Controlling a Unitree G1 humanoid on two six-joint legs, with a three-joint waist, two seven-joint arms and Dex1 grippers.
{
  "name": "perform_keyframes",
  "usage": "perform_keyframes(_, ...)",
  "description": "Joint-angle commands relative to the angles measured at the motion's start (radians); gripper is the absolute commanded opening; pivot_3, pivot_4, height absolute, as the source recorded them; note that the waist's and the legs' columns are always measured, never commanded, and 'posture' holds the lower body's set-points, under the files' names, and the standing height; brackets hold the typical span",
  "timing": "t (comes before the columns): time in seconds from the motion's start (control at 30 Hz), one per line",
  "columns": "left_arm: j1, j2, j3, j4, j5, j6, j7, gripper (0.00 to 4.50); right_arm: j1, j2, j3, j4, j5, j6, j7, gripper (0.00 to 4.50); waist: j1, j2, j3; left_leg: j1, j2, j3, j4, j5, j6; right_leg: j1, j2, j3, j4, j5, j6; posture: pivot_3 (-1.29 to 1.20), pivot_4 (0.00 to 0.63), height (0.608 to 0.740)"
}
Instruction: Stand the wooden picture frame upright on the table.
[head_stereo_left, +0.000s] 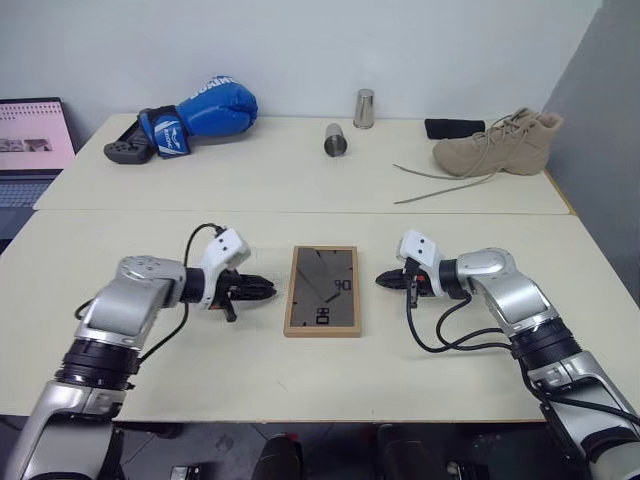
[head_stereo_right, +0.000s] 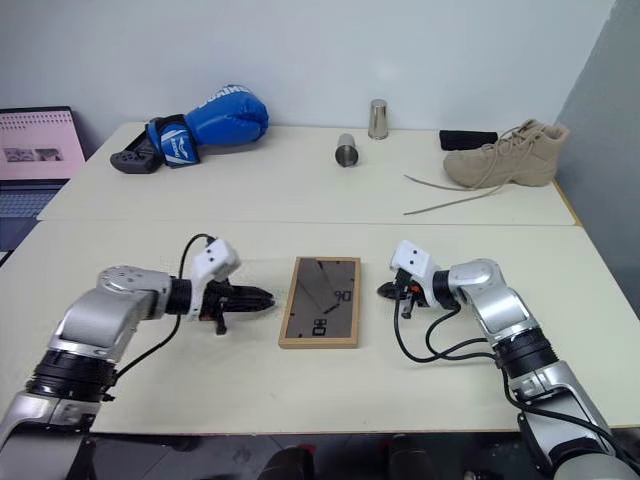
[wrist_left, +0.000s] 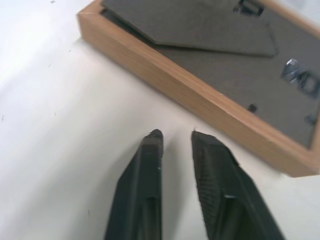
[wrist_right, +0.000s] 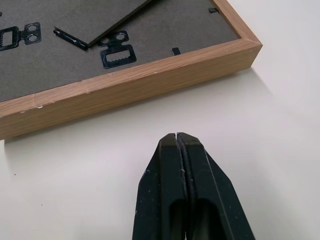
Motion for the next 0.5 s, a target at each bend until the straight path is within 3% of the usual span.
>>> perform_keyframes(0.03,-0.062,-0.013,0.062,0.085,-0.099,0.176,-0.015,1.87,0.007,0.007,0.004,-0.023,0.006,-0.019,0.019,0.0,0.0,0.0,0.0,0.0,0.0,0.0,0.0,0.0,0.0,0.0,0.0,0.0,0.0,0.0,0.0,0.0,0.15,0.74)
perform_keyframes(0.47,-0.085,-0.026,0.11,0.148,-0.291,0.571,0.011,4.48,0.039,-0.017,0.0,-0.064,0.003,-0.008,0.031,0.0,0.001,0.0,0.0,0.0,0.0,0.0,0.0,0.0,0.0,0.0,0.0,0.0,0.0,0.0,0.0,0.0,0.15,0.74)
perform_keyframes(0.5,-0.09,-0.035,0.119,0.163,-0.298,0.592,0.024,4.49,0.044,-0.018,-0.001,-0.072,0.004,-0.002,0.028,0.0,0.0,0.0,0.0,0.0,0.0,0.0,0.0,0.0,0.0,0.0,0.0,0.0,0.0,0.0,0.0,0.0,0.15,0.74)
